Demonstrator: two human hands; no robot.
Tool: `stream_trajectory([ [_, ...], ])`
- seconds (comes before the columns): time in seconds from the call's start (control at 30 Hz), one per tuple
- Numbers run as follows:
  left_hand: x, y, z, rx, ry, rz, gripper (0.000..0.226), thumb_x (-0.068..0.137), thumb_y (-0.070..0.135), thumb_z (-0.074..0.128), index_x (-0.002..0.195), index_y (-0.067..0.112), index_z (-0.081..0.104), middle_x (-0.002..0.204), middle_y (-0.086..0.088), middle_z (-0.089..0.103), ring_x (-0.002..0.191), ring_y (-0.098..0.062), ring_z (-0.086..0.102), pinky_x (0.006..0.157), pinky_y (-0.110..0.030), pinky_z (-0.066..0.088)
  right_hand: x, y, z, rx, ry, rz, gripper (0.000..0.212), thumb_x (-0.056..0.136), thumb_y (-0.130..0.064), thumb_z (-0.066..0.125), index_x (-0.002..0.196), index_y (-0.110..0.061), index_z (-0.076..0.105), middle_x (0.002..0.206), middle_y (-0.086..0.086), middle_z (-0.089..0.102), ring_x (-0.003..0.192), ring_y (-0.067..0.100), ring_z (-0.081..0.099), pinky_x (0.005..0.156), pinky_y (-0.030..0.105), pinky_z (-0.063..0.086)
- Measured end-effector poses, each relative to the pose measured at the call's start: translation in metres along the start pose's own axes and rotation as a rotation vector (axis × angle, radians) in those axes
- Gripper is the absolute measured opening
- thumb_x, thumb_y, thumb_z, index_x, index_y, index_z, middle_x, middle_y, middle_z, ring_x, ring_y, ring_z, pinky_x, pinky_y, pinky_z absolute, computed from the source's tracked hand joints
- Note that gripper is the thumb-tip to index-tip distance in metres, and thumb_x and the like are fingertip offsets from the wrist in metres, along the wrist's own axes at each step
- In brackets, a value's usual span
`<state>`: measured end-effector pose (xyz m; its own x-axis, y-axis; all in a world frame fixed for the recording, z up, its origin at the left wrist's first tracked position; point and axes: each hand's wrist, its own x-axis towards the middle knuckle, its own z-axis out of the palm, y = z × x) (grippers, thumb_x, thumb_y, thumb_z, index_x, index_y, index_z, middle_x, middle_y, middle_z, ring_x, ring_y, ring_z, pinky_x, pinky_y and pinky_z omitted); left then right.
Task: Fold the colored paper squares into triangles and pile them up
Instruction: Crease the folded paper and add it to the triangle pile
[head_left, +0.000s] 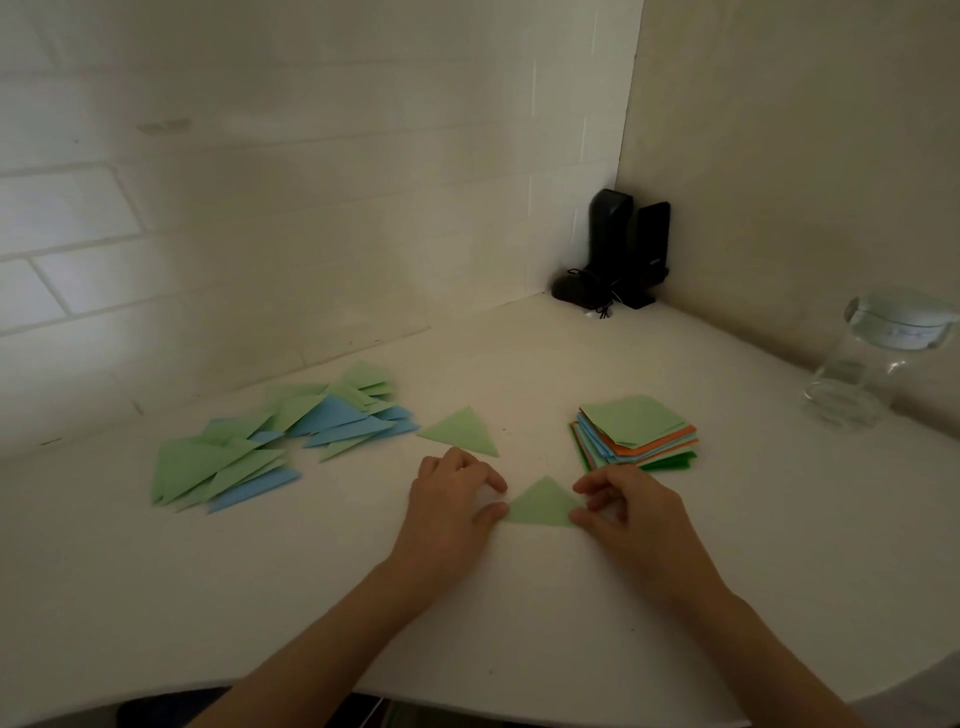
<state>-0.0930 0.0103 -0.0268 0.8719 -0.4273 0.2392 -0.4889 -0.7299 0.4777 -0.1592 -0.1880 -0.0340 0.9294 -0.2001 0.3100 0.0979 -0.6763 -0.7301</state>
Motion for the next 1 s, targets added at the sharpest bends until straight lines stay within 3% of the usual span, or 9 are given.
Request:
stream_trajectory([
  [0.1, -0.005, 0.011, 0.006, 0.052, 0.002, 0.083, 0.026, 0.092, 0.012, 0.053, 0.116, 0.016, 0.06, 0.115, -0.003, 0.05, 0.106, -0.019, 0.043, 0.084, -0.022, 0.036, -0.002, -0.003, 0.001, 0.003, -0.003, -0.019, 0.025, 0.071, -0.006, 0.077, 0.089, -0.019, 0.066, 0.082, -0.007, 0.06, 0.084, -0.003, 0.054, 0.069, 0.003, 0.037],
  [0.23, -0.004, 0.033, 0.01, 0.238, -0.05, 0.062, 0.036, 0.094, 0.036, 0.051, 0.122, 0.013, 0.049, 0.119, -0.006, 0.043, 0.108, -0.022, 0.042, 0.088, -0.032, 0.041, -0.005, -0.003, 0.003, -0.028, 0.003, -0.031, 0.023, 0.072, -0.005, 0.076, 0.088, -0.019, 0.066, 0.084, -0.004, 0.06, 0.083, 0.0, 0.055, 0.07, 0.002, 0.036],
  [0.37, 0.01, 0.039, 0.005, 0.171, -0.165, -0.066, 0.046, 0.084, 0.04, 0.065, 0.121, 0.015, 0.052, 0.118, -0.007, 0.047, 0.104, -0.024, 0.052, 0.086, -0.031, 0.042, -0.006, -0.003, 0.003, -0.059, 0.001, -0.031, 0.021, 0.074, -0.007, 0.075, 0.09, -0.018, 0.066, 0.088, -0.005, 0.059, 0.078, -0.001, 0.056, 0.071, 0.002, 0.037],
  [0.57, 0.013, 0.03, -0.005, -0.072, -0.194, -0.022, 0.017, 0.081, 0.024, 0.069, 0.096, 0.017, 0.066, 0.091, 0.002, 0.063, 0.077, -0.009, 0.052, 0.062, -0.011, 0.037, -0.01, -0.002, 0.003, -0.086, 0.023, -0.052, 0.026, 0.076, -0.012, 0.075, 0.099, -0.016, 0.064, 0.087, -0.002, 0.058, 0.076, 0.004, 0.054, 0.072, 0.004, 0.038],
  [0.67, 0.013, 0.02, -0.011, -0.126, -0.163, -0.017, 0.006, 0.083, 0.023, 0.067, 0.086, 0.019, 0.065, 0.073, 0.012, 0.051, 0.063, -0.002, 0.046, 0.056, -0.003, 0.033, -0.007, -0.008, 0.004, -0.096, 0.015, -0.037, 0.008, 0.082, -0.021, 0.07, 0.086, -0.016, 0.064, 0.077, -0.004, 0.057, 0.068, 0.004, 0.05, 0.065, 0.009, 0.036],
  [0.73, 0.017, 0.012, -0.016, -0.129, -0.156, -0.029, 0.007, 0.083, 0.027, 0.067, 0.08, 0.024, 0.062, 0.071, 0.012, 0.053, 0.061, 0.001, 0.046, 0.056, -0.005, 0.034, -0.003, -0.013, 0.008, -0.123, -0.004, -0.014, 0.015, 0.085, -0.028, 0.066, 0.076, -0.018, 0.062, 0.067, -0.01, 0.054, 0.062, 0.005, 0.047, 0.06, 0.015, 0.033],
  [0.8, 0.023, 0.003, -0.02, -0.199, -0.13, -0.048, 0.007, 0.083, 0.028, 0.068, 0.079, 0.027, 0.063, 0.074, 0.011, 0.06, 0.065, 0.001, 0.052, 0.059, -0.008, 0.036, 0.005, -0.017, 0.012, -0.104, 0.024, 0.021, 0.018, 0.084, -0.032, 0.067, 0.07, -0.023, 0.06, 0.06, -0.014, 0.052, 0.057, 0.006, 0.047, 0.057, 0.014, 0.033],
  [0.9, 0.034, -0.017, -0.03, -0.314, 0.052, -0.065, 0.009, 0.089, 0.024, 0.063, 0.097, 0.021, 0.065, 0.095, 0.006, 0.066, 0.085, -0.003, 0.059, 0.077, -0.015, 0.046, 0.024, -0.021, 0.017, -0.051, 0.112, 0.041, 0.018, 0.084, -0.03, 0.068, 0.069, -0.02, 0.065, 0.058, -0.015, 0.057, 0.054, 0.006, 0.05, 0.056, 0.013, 0.035],
  [1.0, 0.042, -0.037, -0.036, -0.023, 0.011, 0.015, 0.032, 0.097, 0.031, 0.048, 0.123, 0.014, 0.057, 0.131, 0.0, 0.052, 0.119, -0.014, 0.048, 0.099, -0.022, 0.034, 0.043, -0.028, 0.018, -0.016, 0.163, 0.06, 0.015, 0.087, -0.024, 0.065, 0.078, -0.013, 0.072, 0.068, -0.005, 0.067, 0.063, 0.008, 0.059, 0.057, 0.011, 0.037],
])
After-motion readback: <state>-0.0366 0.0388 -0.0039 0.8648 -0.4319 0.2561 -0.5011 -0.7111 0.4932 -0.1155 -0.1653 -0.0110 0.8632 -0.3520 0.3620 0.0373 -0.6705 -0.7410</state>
